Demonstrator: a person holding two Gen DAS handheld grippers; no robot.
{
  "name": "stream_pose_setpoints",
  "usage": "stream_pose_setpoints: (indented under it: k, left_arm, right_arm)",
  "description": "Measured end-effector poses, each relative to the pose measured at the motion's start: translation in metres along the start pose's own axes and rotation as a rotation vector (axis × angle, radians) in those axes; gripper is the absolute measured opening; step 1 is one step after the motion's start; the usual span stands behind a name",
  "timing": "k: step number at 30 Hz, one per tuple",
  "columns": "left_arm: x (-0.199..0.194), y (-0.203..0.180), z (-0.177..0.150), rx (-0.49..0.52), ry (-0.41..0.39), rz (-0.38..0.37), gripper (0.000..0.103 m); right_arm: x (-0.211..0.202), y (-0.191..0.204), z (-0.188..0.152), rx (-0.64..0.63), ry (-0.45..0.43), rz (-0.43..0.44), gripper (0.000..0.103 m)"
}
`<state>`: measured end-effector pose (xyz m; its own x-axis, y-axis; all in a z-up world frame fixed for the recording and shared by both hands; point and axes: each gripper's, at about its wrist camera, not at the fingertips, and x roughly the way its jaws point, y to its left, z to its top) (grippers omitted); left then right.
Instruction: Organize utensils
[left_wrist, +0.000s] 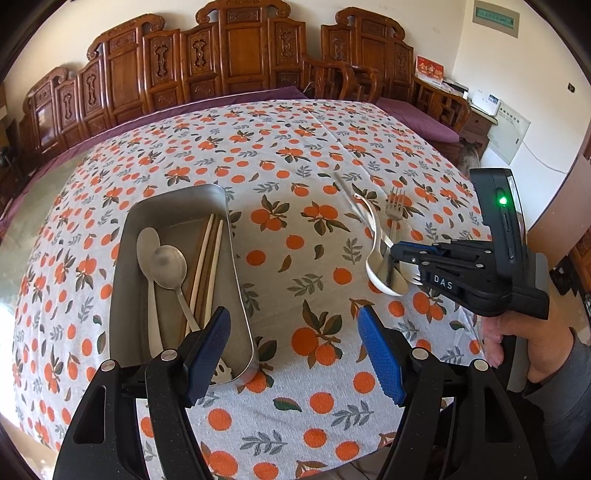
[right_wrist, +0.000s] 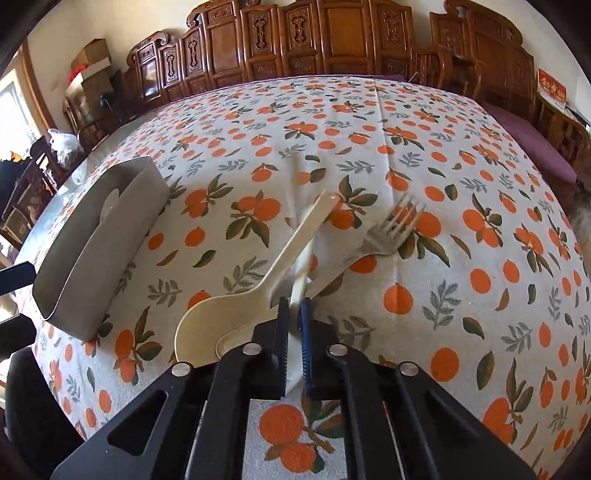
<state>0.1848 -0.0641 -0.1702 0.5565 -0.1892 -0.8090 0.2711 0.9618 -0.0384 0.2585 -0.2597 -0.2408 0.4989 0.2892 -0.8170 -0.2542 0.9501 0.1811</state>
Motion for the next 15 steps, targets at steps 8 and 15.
stream_pose_setpoints:
  k: [8,15]
  left_arm:
    - [0.006,-0.007,0.008,0.012,0.002,-0.007,0.068]
    - [0.029,-0.022,0.027,0.03,0.022,-0.024,0.068]
  right_arm:
    - [-0.019,-0.014,0.004,0.026,-0.049,0.008,0.007]
    - [-0.03,-0.034,0.01,0.065,-0.086,-0.016,0.007]
